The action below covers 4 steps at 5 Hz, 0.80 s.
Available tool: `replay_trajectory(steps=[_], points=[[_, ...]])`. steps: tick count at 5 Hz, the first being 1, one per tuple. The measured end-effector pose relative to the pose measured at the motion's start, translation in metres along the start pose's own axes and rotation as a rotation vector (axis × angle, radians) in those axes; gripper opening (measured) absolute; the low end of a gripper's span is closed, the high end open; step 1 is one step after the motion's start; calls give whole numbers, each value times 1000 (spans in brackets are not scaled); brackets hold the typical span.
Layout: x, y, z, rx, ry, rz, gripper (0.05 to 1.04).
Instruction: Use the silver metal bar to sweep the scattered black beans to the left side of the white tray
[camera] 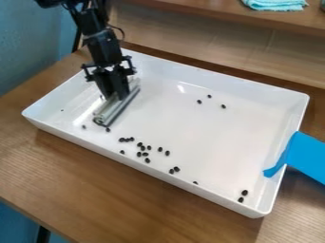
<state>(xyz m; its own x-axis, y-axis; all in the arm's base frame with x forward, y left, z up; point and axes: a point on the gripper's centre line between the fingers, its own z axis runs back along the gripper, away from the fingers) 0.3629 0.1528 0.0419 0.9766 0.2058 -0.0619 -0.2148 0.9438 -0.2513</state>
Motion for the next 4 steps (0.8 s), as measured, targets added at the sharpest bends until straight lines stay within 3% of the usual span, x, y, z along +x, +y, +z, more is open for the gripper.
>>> replay_trajectory(steps=[1, 2, 3, 4], points=[[-2, 28, 11, 14, 19, -7, 334], [-11, 38, 21, -8, 56, -8, 334], [-15, 25, 21, -64, 88, 6, 334], [-15, -13, 41, -142, 87, -17, 334]])
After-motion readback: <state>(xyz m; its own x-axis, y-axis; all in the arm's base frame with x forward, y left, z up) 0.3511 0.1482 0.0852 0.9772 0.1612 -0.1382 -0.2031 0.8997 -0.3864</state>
